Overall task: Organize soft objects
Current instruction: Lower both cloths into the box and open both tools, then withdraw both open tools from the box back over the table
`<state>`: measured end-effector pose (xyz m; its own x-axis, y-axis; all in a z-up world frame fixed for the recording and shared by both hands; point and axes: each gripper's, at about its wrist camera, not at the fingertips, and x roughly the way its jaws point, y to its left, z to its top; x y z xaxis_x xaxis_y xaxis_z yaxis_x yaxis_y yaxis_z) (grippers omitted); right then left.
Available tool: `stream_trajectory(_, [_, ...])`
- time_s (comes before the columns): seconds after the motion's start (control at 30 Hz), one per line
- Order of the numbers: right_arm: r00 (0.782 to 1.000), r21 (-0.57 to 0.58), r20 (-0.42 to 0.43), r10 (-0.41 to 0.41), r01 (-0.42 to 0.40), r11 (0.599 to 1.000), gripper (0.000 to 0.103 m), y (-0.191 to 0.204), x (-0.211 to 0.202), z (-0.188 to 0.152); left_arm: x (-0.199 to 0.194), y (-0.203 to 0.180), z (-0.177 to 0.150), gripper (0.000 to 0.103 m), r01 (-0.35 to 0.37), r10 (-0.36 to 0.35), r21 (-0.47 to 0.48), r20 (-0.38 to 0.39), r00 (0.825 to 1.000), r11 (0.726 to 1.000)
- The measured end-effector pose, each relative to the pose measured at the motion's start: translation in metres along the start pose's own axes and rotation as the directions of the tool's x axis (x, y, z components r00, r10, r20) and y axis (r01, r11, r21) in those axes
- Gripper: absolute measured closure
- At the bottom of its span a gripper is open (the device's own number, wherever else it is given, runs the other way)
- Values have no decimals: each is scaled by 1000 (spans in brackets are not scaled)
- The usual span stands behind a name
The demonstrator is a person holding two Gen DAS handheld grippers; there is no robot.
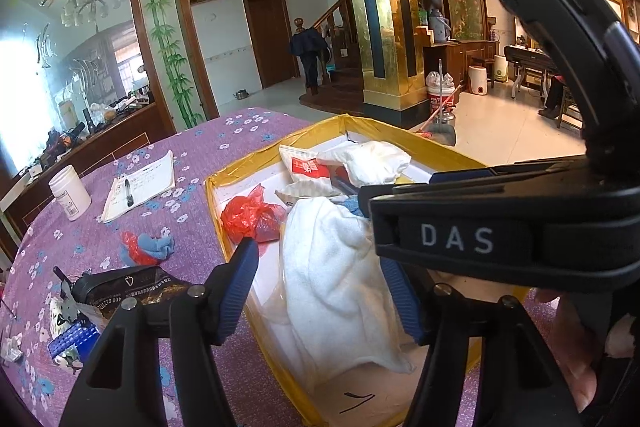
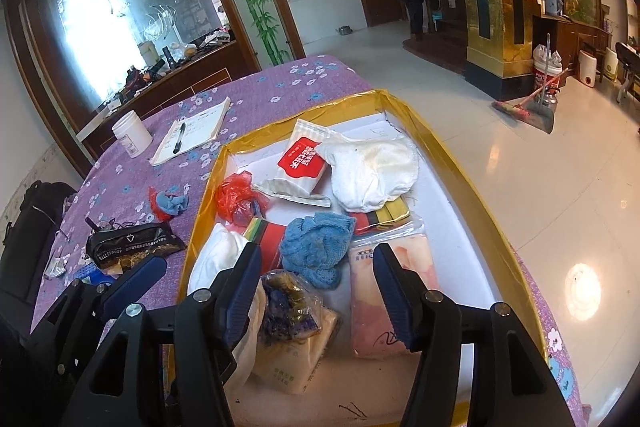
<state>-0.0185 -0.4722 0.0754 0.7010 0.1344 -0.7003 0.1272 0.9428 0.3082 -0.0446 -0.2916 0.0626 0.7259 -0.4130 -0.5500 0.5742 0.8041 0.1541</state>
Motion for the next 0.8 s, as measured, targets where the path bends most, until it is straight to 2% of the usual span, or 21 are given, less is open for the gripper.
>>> stream_trajectory(0.13, [1000, 8, 11, -9, 9, 1000, 39, -3, -9, -2, 0, 1, 1, 40, -1, 1, -5, -1, 1000, 1000])
stream_trajectory(0.33, [999, 18, 26, -26, 26, 1000, 33, -8, -22, -5, -4, 3, 3, 32, 0, 0, -27, 6, 1000, 1000])
stream_trajectory(0.47, [998, 29, 38, -41, 40, 999, 24, -11, -31, -7, -6, 4, 3, 28, 1, 0, -31, 6, 1000, 1000])
stream_trajectory(0.63, [997, 30, 47, -57, 56, 998, 19, -12, -38, -8, -12, 8, 4, 27, -7, 7, -32, 10, 1000, 999])
stream_trajectory(0.8, [998, 32, 47, -53, 51, 998, 16, -10, -41, -10, -19, 12, 3, 21, -13, 14, -40, 17, 1000, 999])
